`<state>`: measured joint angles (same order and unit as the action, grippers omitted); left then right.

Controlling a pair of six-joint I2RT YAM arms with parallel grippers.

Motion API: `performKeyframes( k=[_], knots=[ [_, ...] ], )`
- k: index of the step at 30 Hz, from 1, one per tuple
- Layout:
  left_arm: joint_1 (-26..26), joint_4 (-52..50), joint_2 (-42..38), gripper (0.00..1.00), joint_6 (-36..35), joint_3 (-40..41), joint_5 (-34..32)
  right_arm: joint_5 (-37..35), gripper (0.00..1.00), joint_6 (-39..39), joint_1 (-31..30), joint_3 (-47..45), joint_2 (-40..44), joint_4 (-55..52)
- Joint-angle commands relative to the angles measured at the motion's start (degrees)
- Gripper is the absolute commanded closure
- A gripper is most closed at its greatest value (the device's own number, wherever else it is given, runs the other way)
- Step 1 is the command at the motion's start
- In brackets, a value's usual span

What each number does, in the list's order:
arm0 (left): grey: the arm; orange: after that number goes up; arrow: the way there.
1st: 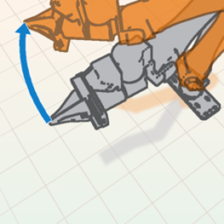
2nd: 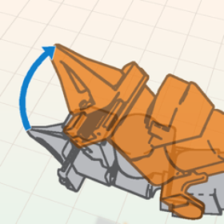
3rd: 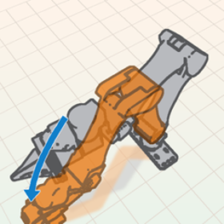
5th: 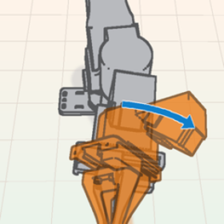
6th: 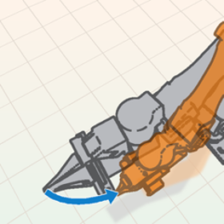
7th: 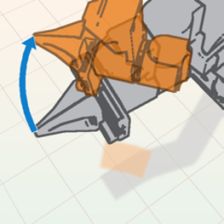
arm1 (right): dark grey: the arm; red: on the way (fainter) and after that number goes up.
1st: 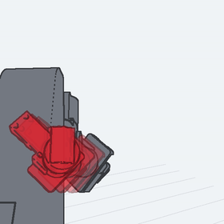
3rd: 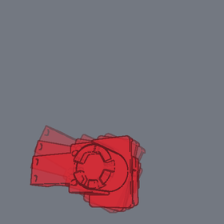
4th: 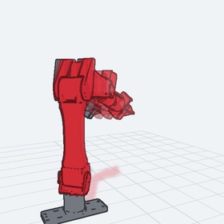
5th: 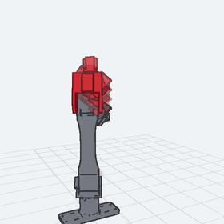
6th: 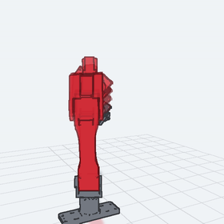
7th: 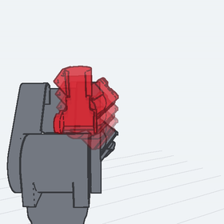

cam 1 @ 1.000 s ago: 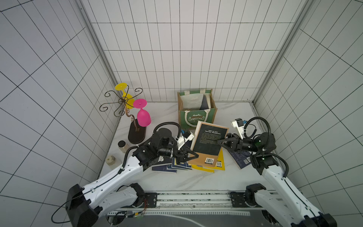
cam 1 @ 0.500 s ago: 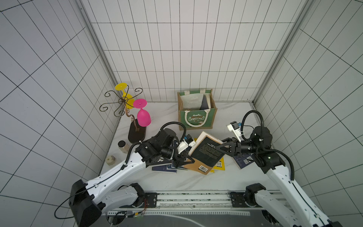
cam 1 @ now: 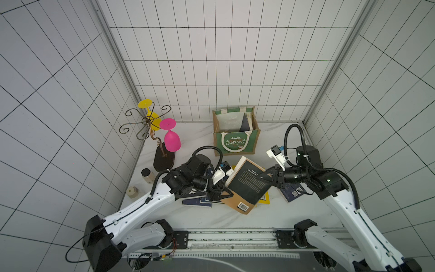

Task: Put the books into the canvas bag
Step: Place the book in the canvas bag.

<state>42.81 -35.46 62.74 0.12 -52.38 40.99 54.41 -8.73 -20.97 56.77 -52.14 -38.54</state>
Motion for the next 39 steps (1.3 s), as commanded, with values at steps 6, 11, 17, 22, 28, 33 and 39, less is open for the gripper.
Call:
performKeyframes(
  k=[6, 11, 17, 22, 28, 33, 39],
  knots=[
    [-3.6, 1.81, -4.09, 0.08, 2.78, 1.11, -11.41, -8.15, 1.0, -1.12, -0.47, 15.94, -5.18, 5.59],
    [-3.74, 1.36, -7.97, 0.03, 3.65, 1.99, -22.22, -15.43, 1.0, -1.92, -0.4, 31.15, -15.66, 8.71],
    [-3.72, 2.27, -11.84, 0.03, 3.76, 3.07, -26.23, -24.8, 1.0, -2.59, 0.19, 55.35, -31.66, 8.49],
    [-3.66, 2.13, -11.2, 0.03, 3.87, 3.16, -27.81, -33.97, 1.0, -6.27, 2.04, 70.84, -42.84, 8.28],
    [-3.55, 2.08, -10.36, 0.03, 3.75, 3.07, -27.9, -36.3, 1.0, -9.96, 4.18, 75.74, -49.99, 8.27],
    [-3.53, 2.24, -10.34, 0.03, 3.68, 2.95, -27.65, -38.01, 1.0, -9.56, 4.27, 72.5, -51.56, 9.0],
    [-3.55, 2.5, -10.1, 0.03, 3.51, 2.98, -27.38, -40.24, 1.0, -8.94, 4.27, 66.52, -50.89, 10.2]
  ],
)
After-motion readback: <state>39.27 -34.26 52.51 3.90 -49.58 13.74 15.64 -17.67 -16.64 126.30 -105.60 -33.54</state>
